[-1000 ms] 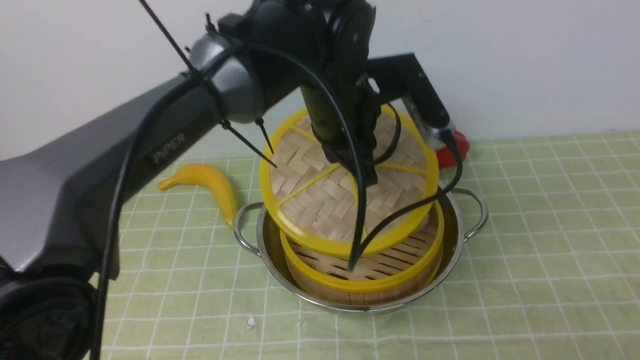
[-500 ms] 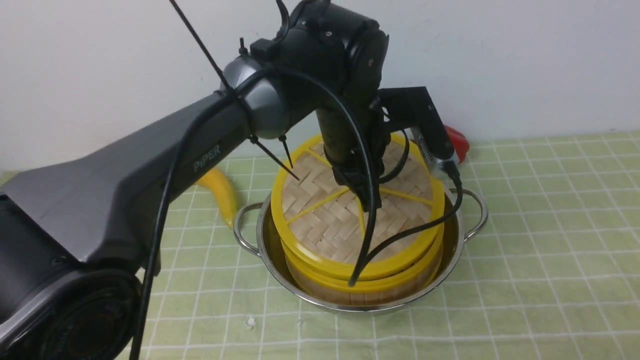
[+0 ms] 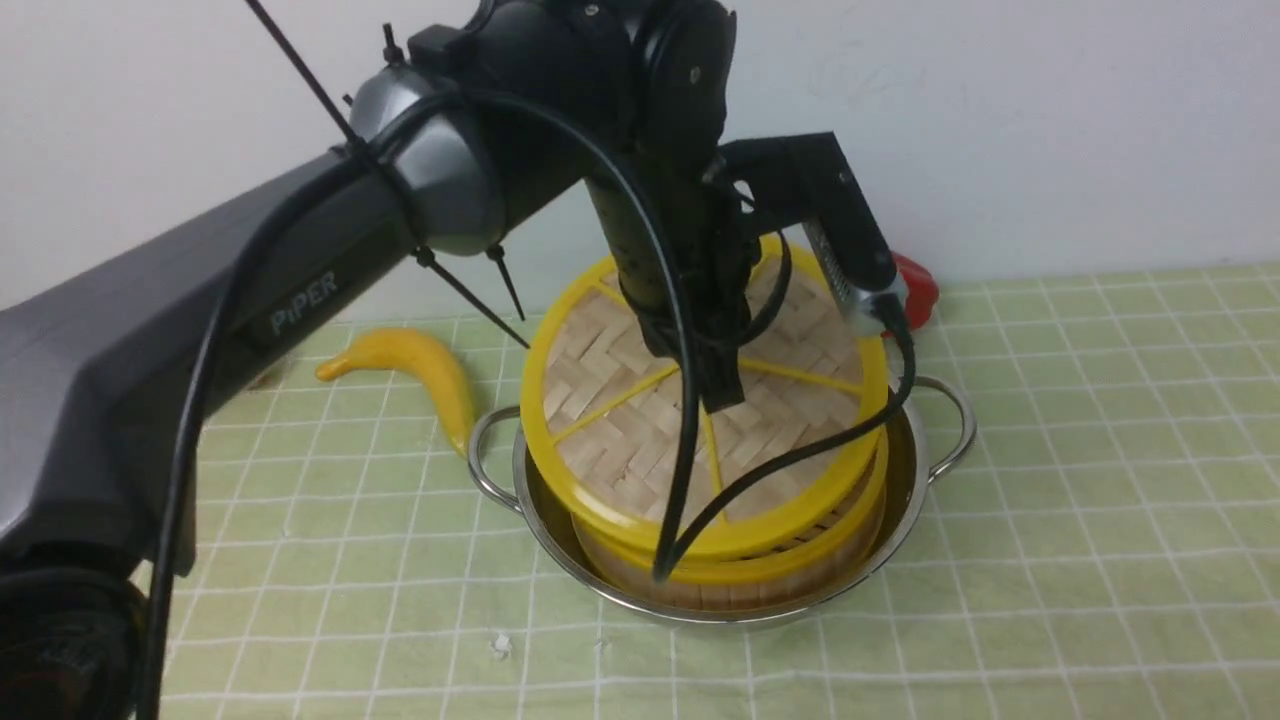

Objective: Place the steamer in the pot on the green tablecloth, and put the lid on the steamer.
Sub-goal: 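Place the yellow bamboo steamer lid onto the steamer in the pot with the left gripper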

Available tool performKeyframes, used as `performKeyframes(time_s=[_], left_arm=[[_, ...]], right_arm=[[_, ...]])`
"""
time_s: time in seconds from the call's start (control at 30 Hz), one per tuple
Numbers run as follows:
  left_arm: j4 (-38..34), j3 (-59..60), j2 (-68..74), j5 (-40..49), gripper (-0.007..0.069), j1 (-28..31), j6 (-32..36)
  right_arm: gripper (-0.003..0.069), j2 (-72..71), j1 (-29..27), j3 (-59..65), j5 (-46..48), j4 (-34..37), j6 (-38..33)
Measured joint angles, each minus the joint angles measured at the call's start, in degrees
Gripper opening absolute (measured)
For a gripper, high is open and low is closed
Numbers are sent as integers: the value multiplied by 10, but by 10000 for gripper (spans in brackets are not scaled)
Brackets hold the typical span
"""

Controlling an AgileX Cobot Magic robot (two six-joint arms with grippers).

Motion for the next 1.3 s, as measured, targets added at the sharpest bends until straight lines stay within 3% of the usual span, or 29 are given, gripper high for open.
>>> performKeyframes(time_s=[0.33, 1.3], left_arm=[[-17, 11, 8, 1, 121, 1, 86], [14, 11, 47, -62, 121, 1, 101]], right_arm=[[242, 0, 0, 0, 0, 0, 0], [242, 0, 0, 0, 0, 0, 0]])
